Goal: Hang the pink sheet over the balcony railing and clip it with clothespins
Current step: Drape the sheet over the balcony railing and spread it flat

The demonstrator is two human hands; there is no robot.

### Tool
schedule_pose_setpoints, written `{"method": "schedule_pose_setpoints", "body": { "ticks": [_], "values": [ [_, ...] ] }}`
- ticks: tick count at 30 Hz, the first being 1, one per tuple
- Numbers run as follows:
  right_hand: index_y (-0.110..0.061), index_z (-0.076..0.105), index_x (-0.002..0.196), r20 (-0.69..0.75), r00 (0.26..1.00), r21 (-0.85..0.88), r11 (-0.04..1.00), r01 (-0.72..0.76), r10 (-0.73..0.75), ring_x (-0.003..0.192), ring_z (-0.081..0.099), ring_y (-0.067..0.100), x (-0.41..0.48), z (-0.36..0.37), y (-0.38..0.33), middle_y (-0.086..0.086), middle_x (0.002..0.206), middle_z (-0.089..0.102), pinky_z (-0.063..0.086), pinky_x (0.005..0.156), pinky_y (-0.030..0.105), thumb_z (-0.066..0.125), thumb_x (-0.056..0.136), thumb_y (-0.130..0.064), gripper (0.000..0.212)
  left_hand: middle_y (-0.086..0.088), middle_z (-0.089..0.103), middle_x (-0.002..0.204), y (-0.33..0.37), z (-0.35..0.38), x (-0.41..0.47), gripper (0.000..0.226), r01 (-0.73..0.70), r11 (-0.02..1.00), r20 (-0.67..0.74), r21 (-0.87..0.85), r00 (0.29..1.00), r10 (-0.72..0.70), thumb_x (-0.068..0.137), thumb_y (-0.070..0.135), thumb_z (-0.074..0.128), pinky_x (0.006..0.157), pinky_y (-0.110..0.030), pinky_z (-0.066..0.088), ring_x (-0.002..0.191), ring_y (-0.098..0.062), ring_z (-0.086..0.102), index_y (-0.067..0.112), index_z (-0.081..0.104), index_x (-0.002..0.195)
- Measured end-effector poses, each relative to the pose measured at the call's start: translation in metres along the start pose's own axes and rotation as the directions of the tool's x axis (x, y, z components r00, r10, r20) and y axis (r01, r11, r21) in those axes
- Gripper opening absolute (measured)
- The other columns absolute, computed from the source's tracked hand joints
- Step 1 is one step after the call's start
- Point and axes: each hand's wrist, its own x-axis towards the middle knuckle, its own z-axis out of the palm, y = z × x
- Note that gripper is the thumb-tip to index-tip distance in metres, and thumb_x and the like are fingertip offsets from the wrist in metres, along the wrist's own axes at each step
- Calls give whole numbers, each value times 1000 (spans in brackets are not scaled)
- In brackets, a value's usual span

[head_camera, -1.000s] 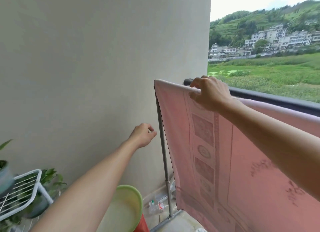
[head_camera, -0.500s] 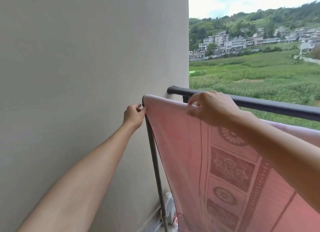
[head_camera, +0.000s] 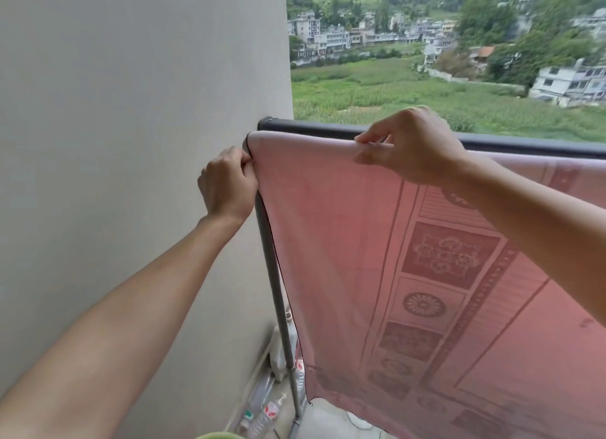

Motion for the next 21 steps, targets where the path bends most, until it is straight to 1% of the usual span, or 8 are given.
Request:
{"method": "schedule_pose_setpoints", "body": {
  "ticks": [5,7,9,11,13,15,18,21],
  "values": [
    [-20,78,95,-114,993,43,998,-36,41,79,68,18,-1,-3,-12,1,89,75,56,78,35,74,84,-31,16,-6,67,78,-3,-23,13,15,40,949,66,-314,998,-20,86,21,58,69,-32,48,72,-23,60,8,61,81],
    [-16,77,98,-144,987,58,996,-62,70,79,64,14,17,-9,-18,-6,88,69,56,80,36,72,86,-28,17,-2,64,72,-4,-34,34,15,141,878,118,-457,988,-97,83,27,60,71,-34,55,69,-25,63,15,60,74],
    [-15,75,99,-159,978,108,987,-117,133,84,66,14,41,-13,-25,-8,90,67,57,83,37,69,88,-28,17,-2,62,66,-8,-37,62,14,270,787,167,-555,963,-213,76,30,60,68,-45,60,66,-29,65,22,56,65],
    [-15,74,96,-38,978,147,969,-199,206,86,66,16,59,-7,-31,-6,90,68,58,84,38,66,91,-26,15,-6,64,70,-15,-33,82,12,404,739,244,-538,915,-322,73,24,59,67,-51,60,65,-27,66,21,54,63],
    [-15,72,97,136,960,97,961,-259,245,88,65,16,62,8,-33,-2,95,70,58,85,40,63,93,-31,19,-10,64,74,-19,-27,87,14,543,684,348,-488,839,-418,74,10,61,68,-52,60,66,-27,67,16,53,64],
    [-19,70,106,228,943,37,966,-257,242,91,65,18,52,18,-35,0,106,69,58,85,42,58,94,-43,31,-8,60,73,-25,-20,80,21,626,637,467,-449,773,-430,78,2,64,69,-47,60,69,-26,63,15,51,67],
    [-22,71,108,209,960,40,979,-199,186,82,64,15,40,14,-33,-2,102,68,58,75,37,59,90,-53,38,-4,60,75,-31,-17,68,12,685,556,626,-471,704,-337,84,8,67,67,-37,56,69,-22,61,12,58,78],
    [-22,76,100,132,987,23,995,-99,95,78,66,13,34,12,-31,-3,93,72,58,70,32,69,86,-42,25,-4,63,80,-30,-24,72,11,708,489,703,-509,670,-239,84,7,70,69,-33,52,69,-17,62,8,64,93]
  ]
}}
